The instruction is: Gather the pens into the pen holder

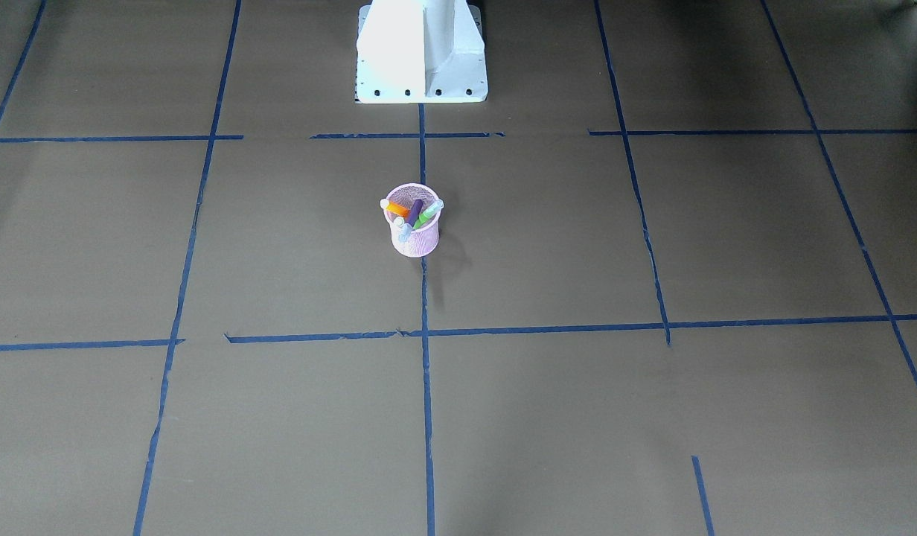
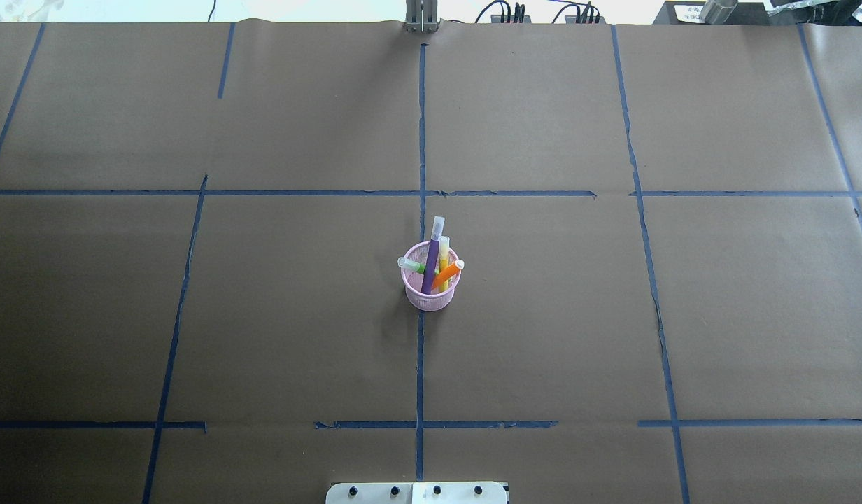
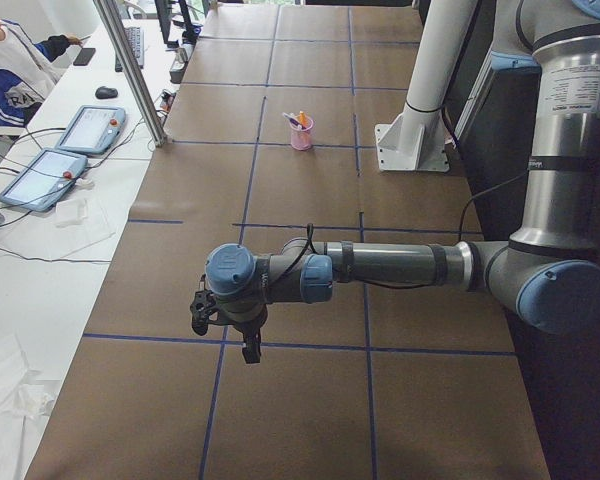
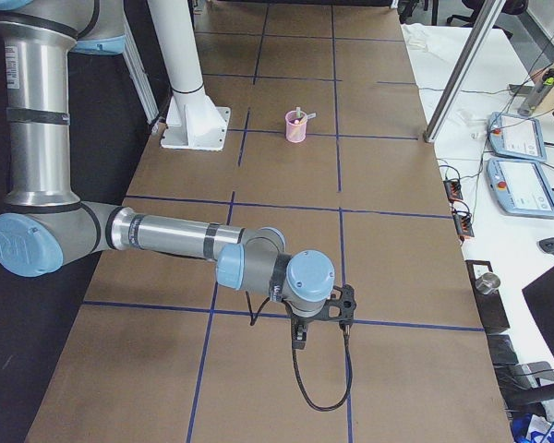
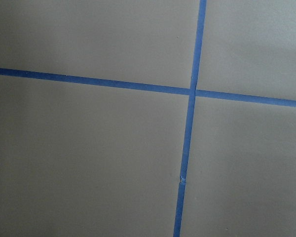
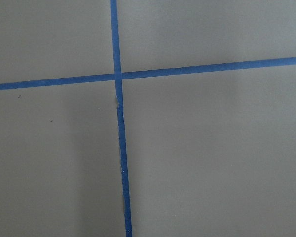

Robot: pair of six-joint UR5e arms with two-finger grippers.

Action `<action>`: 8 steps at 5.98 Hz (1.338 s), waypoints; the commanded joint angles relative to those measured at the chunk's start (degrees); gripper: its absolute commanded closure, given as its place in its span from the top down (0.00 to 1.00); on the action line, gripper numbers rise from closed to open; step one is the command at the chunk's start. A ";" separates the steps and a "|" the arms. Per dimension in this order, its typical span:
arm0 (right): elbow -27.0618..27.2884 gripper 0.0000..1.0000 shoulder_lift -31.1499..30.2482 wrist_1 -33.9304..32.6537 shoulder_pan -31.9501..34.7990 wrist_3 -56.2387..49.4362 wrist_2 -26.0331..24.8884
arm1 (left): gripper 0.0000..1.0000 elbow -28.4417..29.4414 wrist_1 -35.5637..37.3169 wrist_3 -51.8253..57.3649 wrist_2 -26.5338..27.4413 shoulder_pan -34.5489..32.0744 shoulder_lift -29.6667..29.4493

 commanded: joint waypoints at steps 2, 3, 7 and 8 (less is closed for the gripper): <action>0.17 1.00 0.11 0.01 0.15 0.01 0.00 | 1.00 0.09 0.00 0.00 0.30 0.03 0.06; 0.17 1.00 0.11 0.01 0.15 0.10 0.00 | 1.00 0.17 0.00 0.09 0.38 0.03 0.06; 0.08 1.00 0.11 0.01 0.15 0.01 0.00 | 1.00 0.61 -0.97 0.09 0.38 0.12 -0.03; 0.08 1.00 0.20 0.01 0.15 0.01 0.00 | 1.00 0.61 -0.97 0.09 0.38 0.12 -0.03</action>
